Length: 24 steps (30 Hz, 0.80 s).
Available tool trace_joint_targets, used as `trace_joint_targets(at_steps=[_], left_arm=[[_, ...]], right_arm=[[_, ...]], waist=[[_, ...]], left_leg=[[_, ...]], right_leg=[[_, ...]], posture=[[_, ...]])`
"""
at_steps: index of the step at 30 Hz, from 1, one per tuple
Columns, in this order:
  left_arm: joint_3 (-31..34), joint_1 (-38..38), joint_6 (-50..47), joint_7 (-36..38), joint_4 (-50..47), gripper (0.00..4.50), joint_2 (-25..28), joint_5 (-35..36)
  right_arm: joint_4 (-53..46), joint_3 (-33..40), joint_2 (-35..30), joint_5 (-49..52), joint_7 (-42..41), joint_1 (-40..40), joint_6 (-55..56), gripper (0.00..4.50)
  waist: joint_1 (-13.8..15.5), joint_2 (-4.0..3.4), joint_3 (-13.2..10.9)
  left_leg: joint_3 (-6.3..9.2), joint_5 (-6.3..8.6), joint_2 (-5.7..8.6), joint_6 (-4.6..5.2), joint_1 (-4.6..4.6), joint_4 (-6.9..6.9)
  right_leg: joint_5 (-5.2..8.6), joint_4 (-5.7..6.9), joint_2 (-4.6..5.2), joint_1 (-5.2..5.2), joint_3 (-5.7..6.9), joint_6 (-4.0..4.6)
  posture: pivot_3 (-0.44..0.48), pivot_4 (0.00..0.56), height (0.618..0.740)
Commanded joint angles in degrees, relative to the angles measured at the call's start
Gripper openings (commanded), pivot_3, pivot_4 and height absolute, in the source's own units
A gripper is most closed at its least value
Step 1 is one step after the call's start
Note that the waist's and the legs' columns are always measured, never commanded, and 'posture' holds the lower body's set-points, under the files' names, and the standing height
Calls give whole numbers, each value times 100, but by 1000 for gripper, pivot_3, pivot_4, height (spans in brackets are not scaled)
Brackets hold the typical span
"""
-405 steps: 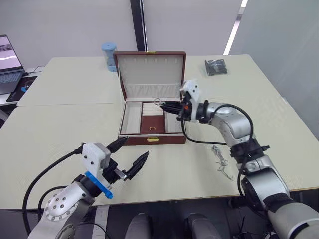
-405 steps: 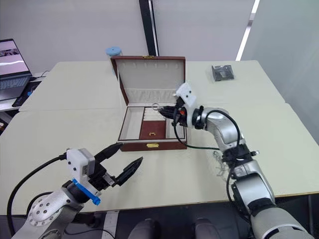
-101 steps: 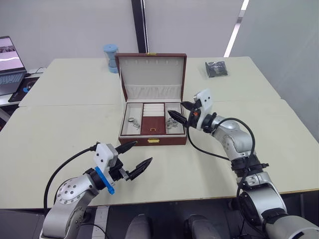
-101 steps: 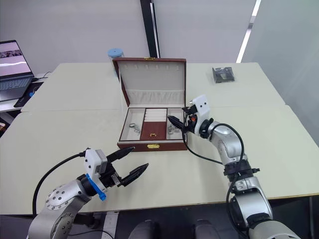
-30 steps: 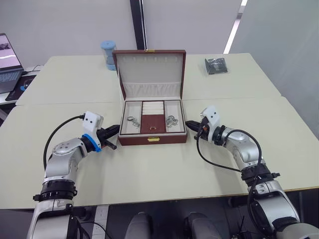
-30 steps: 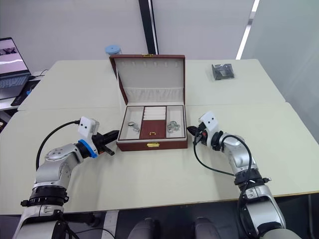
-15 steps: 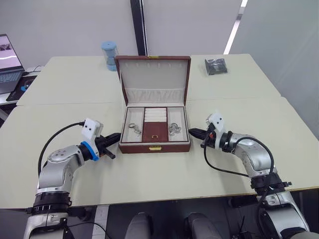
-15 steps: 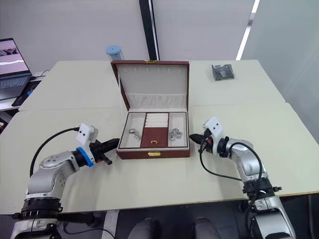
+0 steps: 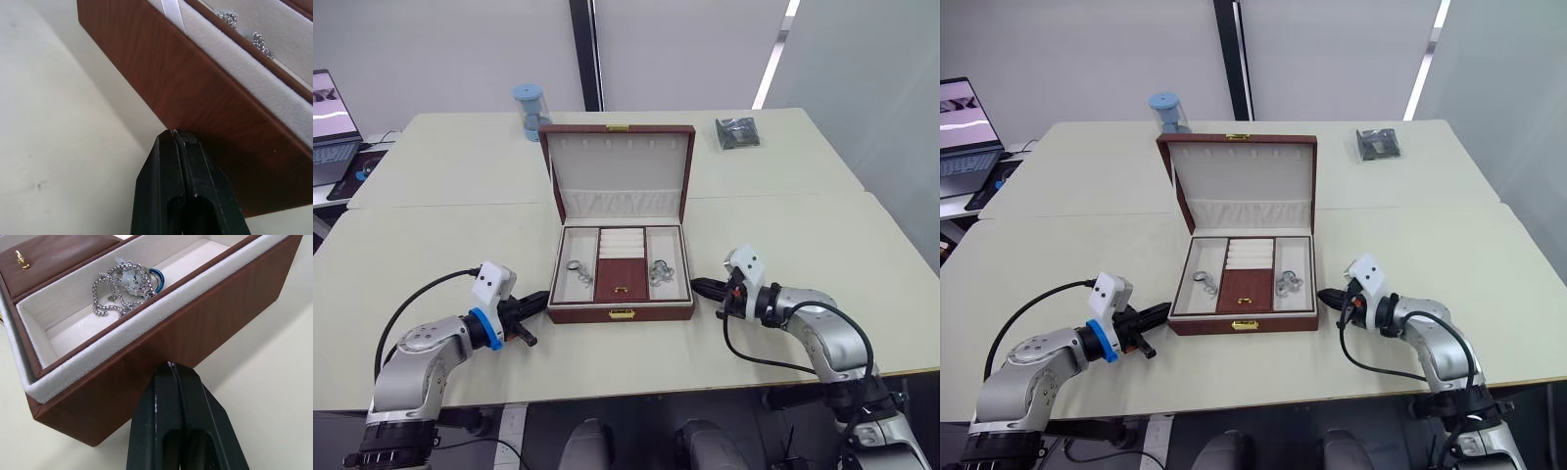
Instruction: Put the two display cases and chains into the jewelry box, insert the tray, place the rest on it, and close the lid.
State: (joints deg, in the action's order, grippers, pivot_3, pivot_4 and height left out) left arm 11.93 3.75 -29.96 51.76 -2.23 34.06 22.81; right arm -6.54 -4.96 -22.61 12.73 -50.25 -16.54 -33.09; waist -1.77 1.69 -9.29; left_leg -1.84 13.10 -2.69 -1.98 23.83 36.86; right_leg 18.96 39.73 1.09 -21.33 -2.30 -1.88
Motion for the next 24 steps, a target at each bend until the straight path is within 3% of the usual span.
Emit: trace_joint_targets(at_steps=[1, 24], left_arm=[[-670, -135, -130, 530, -502, 0, -221, 393], [-603, -235, -69, 550, -522, 0, -88, 352]], right_arm=[[-388, -632, 241, 360, -323, 105, -63, 27], [-306, -476, 319, 330, -187, 71, -19, 27]], waist=[[0, 0, 4], [-8, -4, 12]], left_leg=[[0, 0, 0, 0, 0, 0], [-1, 0, 0, 0, -4, 0]], right_leg=[[0, 0, 0, 0, 0, 0], [0, 0, -3, 1, -2, 0]], posture=[[0, 150, 740], [0, 150, 740]])
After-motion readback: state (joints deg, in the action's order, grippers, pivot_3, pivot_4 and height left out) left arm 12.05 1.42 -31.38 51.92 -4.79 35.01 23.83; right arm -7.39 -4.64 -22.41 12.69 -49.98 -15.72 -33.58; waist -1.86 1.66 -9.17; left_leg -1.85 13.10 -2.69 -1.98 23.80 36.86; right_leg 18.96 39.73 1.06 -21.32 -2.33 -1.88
